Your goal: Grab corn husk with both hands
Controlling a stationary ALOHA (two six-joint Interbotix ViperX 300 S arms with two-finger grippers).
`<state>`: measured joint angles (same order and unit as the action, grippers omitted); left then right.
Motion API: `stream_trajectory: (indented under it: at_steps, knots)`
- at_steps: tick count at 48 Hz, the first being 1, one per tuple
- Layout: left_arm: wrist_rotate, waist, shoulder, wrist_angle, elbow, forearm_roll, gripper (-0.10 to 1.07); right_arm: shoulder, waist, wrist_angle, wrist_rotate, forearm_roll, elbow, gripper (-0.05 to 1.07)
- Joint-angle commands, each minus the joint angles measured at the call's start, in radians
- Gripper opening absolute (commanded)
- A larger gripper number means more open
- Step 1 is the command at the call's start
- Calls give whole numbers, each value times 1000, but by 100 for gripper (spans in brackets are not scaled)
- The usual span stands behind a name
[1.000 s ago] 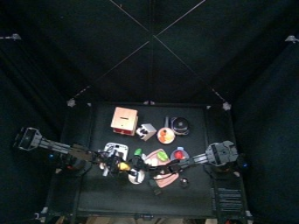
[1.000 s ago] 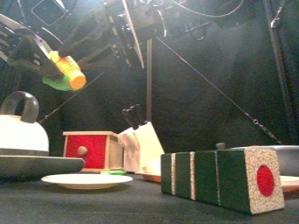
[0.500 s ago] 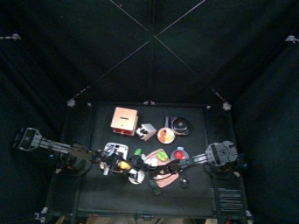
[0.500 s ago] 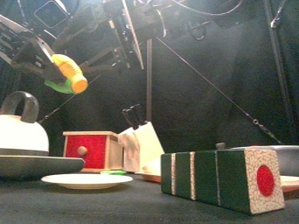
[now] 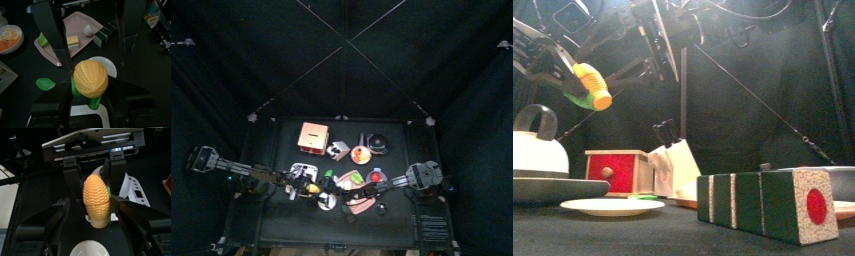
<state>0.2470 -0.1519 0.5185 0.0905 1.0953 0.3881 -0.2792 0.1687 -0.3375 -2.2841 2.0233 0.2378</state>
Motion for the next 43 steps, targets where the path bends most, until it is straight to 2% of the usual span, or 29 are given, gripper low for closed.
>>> stream_trajectory:
  at_steps: [1,11,43]
  knots:
    - [2,-3,5,15,-14,-2,77,43,-12,-49,3,3,3,97]
    - [2,-2,5,15,-14,0,77,58,-11,-80,0,2,28,97]
    - [2,3,5,15,-14,0,77,29,-15,-69,-2,3,-12,93]
